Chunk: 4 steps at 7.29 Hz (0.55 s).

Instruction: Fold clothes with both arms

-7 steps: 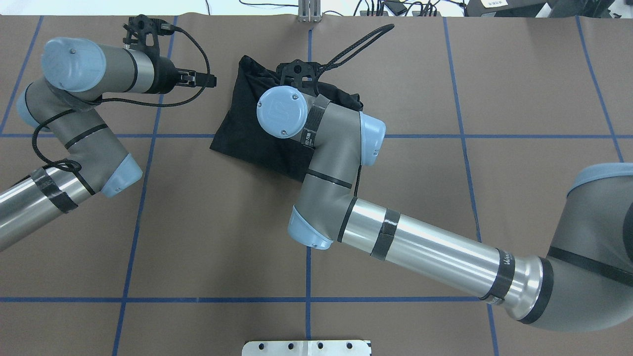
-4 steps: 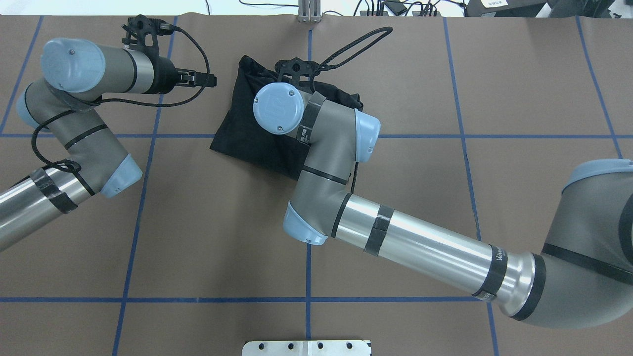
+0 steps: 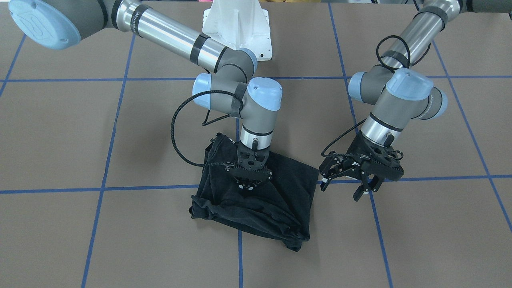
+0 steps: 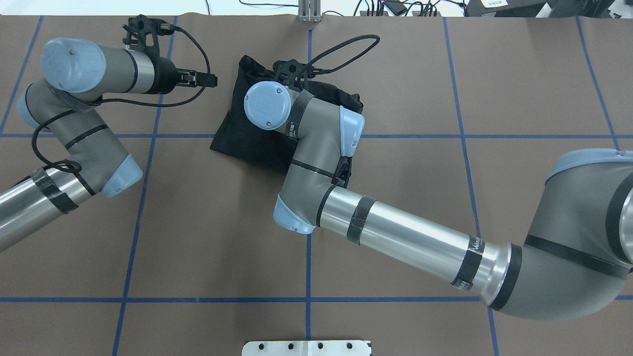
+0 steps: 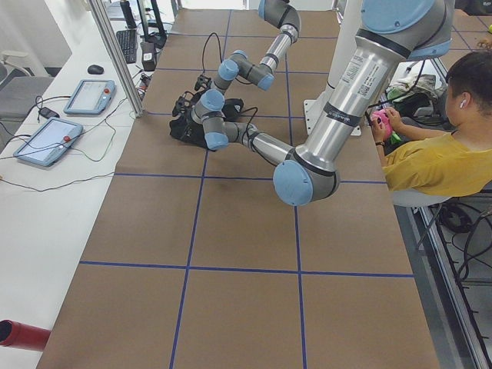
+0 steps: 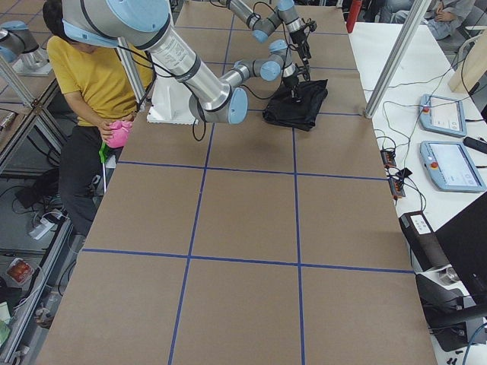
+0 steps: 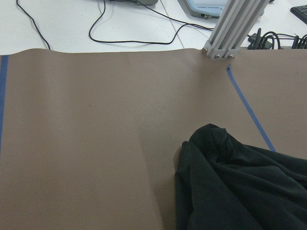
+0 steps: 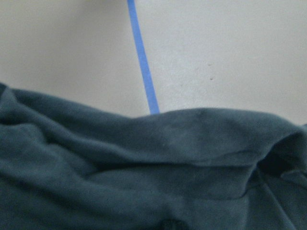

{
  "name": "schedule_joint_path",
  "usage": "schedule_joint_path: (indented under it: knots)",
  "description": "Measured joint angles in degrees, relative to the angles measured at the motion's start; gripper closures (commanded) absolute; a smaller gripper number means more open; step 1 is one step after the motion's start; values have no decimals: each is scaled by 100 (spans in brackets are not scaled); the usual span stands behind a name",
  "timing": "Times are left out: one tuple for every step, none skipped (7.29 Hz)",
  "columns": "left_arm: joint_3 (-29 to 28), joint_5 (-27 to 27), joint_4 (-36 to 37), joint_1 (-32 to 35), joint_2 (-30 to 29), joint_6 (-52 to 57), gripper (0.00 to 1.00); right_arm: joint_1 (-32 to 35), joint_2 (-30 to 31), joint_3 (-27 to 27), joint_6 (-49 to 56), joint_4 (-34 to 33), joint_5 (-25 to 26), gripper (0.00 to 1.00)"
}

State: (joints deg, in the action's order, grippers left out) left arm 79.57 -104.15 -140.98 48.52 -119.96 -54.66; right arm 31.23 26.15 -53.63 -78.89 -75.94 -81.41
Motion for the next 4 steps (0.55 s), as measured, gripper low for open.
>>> schedule_joint_path:
  knots:
    - [3, 0, 0, 0, 0, -1, 0, 183, -49, 219, 82, 52, -2, 100]
    - [4, 0, 0, 1, -1, -1, 0, 382, -97, 452, 219, 84, -3, 100]
    - [35, 0, 0, 3, 16, -1, 0, 583, -122, 693, 357, 164, -4, 100]
    - [118, 0, 0, 2, 82, -1, 0, 800, -131, 868, 535, 259, -25, 100]
